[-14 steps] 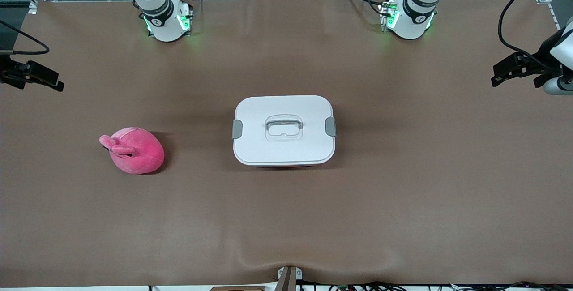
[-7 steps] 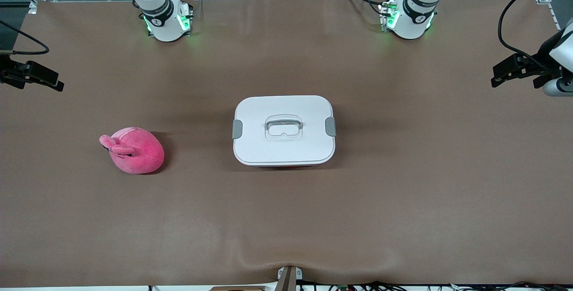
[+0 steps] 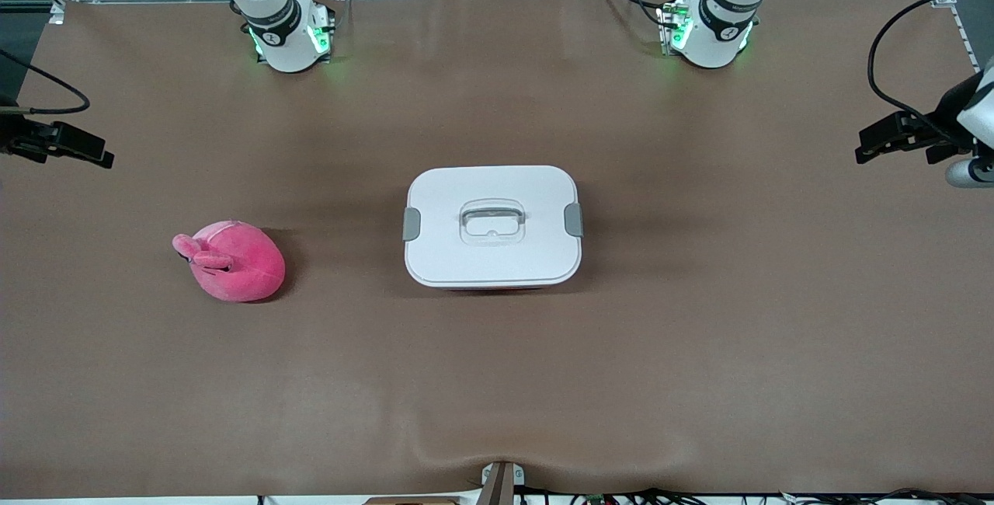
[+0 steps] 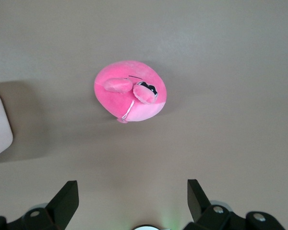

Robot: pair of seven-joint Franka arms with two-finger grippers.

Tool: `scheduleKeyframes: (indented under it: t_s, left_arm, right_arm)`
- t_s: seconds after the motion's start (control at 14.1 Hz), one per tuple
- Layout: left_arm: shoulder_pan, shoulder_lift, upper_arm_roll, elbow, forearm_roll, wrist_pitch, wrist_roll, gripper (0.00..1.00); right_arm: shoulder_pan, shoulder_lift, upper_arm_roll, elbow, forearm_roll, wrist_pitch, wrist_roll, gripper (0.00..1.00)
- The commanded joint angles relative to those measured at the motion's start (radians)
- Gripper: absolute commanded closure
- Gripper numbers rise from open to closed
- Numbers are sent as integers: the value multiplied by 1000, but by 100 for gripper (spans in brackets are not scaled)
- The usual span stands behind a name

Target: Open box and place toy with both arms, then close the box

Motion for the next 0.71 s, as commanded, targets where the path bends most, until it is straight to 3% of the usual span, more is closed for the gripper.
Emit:
scheduleKeyframes:
  t_s: [0.0,0.28,0.64]
  left_arm:
    - [24,43,-7,57,2,-8,1,0]
    - [50,66,-5,58,-1,0,-2,0]
    - [33,79,-16,57,-3,9,-200,0]
  right_arm:
    - [-18,87,12,8,-31,-10,-11,0]
    - [-6,119,12,-24,-32,31,-49,0]
    - [-5,119,15,-96,-31,169,-409,0]
